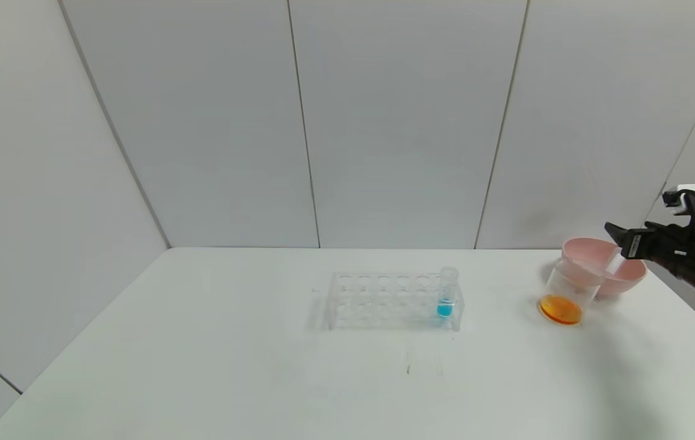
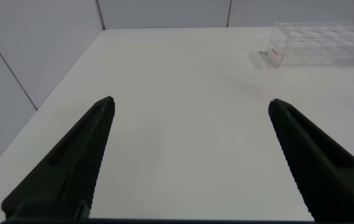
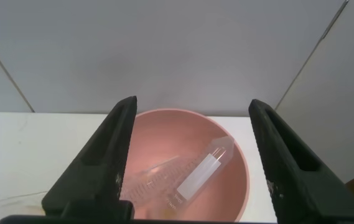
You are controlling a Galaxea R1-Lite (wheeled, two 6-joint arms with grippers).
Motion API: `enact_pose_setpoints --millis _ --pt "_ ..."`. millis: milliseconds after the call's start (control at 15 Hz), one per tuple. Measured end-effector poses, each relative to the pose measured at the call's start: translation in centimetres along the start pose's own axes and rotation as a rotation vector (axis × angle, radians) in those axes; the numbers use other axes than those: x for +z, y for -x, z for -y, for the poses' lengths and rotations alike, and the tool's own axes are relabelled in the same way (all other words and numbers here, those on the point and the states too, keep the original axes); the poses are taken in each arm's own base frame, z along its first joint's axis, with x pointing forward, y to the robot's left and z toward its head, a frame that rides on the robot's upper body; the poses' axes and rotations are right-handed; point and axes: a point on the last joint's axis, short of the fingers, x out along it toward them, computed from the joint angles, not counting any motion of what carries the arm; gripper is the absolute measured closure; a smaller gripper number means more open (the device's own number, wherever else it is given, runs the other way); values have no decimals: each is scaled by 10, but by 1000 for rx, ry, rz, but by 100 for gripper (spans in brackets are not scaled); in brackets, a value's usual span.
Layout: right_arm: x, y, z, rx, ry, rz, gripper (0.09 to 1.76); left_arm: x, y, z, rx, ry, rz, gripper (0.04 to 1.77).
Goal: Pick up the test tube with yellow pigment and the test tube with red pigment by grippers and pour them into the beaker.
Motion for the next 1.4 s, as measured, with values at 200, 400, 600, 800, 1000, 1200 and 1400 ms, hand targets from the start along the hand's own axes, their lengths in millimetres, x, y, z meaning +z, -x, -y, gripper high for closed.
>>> enact_pose_setpoints --millis 200,400,600,800,1000,1200,1400 --pt "27 20 1 -25 9 63 43 0 0 0 0 0 0 5" --pt "64 61 -4 -41 14 150 34 0 0 0 0 0 0 5" --pt "102 133 -16 -36 8 254 27 0 0 0 0 0 0 5" --pt "122 223 -36 -14 -9 342 23 0 0 0 0 0 0 5" --pt "115 311 -56 15 -38 407 20 0 0 0 0 0 0 5" --pt "84 381 -67 42 -82 430 18 0 0 0 0 0 0 5" --pt "29 414 -68 62 -112 381 17 0 0 0 0 0 0 5"
